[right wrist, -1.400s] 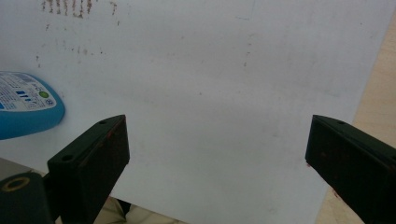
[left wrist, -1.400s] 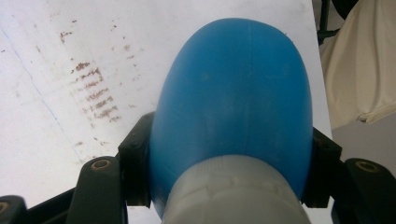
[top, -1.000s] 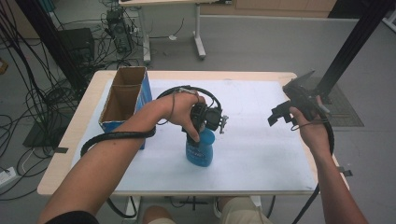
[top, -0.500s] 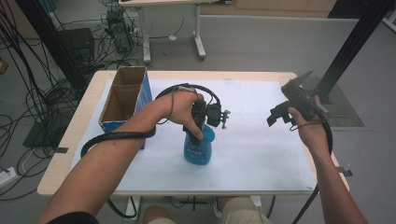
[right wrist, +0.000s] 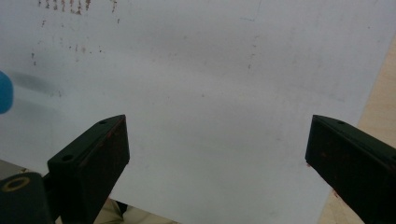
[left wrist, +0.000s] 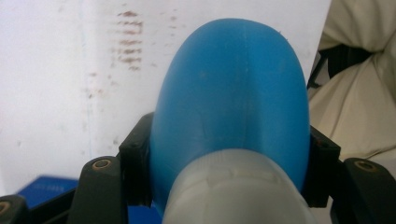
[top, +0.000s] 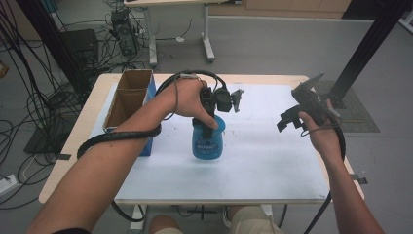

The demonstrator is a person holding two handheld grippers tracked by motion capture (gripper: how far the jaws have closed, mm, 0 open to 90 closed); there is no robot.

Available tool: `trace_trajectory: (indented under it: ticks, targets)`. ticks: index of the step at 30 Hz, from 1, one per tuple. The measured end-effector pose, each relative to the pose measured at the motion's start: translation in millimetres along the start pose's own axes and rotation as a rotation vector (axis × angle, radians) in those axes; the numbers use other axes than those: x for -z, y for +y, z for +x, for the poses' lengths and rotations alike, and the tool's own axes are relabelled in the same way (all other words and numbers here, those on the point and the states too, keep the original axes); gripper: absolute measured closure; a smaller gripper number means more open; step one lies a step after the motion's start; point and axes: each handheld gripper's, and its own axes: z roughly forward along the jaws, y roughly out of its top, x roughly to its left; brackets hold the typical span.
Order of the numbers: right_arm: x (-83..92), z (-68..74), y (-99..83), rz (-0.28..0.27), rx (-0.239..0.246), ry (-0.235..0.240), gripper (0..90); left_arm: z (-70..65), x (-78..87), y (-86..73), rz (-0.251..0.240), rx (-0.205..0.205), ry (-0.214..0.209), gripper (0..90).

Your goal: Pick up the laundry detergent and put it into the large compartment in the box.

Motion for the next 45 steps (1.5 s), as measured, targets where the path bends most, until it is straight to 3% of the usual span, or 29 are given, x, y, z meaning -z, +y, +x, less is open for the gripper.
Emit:
trace_trajectory:
  ticks: [6, 14, 16, 22, 29, 45]
  targets:
    - [1.2, 3.3, 2.3, 0.002, 0.007, -0.002, 6.1, 6.5, 33.0, -11.3, -0.023, 0.16, 0.028, 37.3]
    - [1.7, 10.1, 4.7, -0.001, 0.034, -0.003, 6.1, 21.9, 82.0, -27.0, -0.058, 0.372, 0.014, 37.4]
    - [2.3, 11.6, 5.3, -0.002, 0.032, -0.001, 6.1, 23.8, 93.6, -30.5, -0.069, 0.409, 0.026, 37.5]
    - [4.8, 13.1, 6.2, -0.004, 0.036, -0.002, 6.1, 33.2, 129.0, -41.4, -0.064, 0.547, 0.075, 37.4]
    - [8.4, 12.6, 8.0, -0.005, 0.035, -0.003, 6.1, 52.5, 163.8, -62.2, -0.058, 0.726, 0.087, 37.4]
    - [9.0, 16.3, 12.1, -0.009, 0.047, -0.003, 6.1, 72.7, 232.5, -119.3, -0.085, 1.037, 0.134, 37.5]
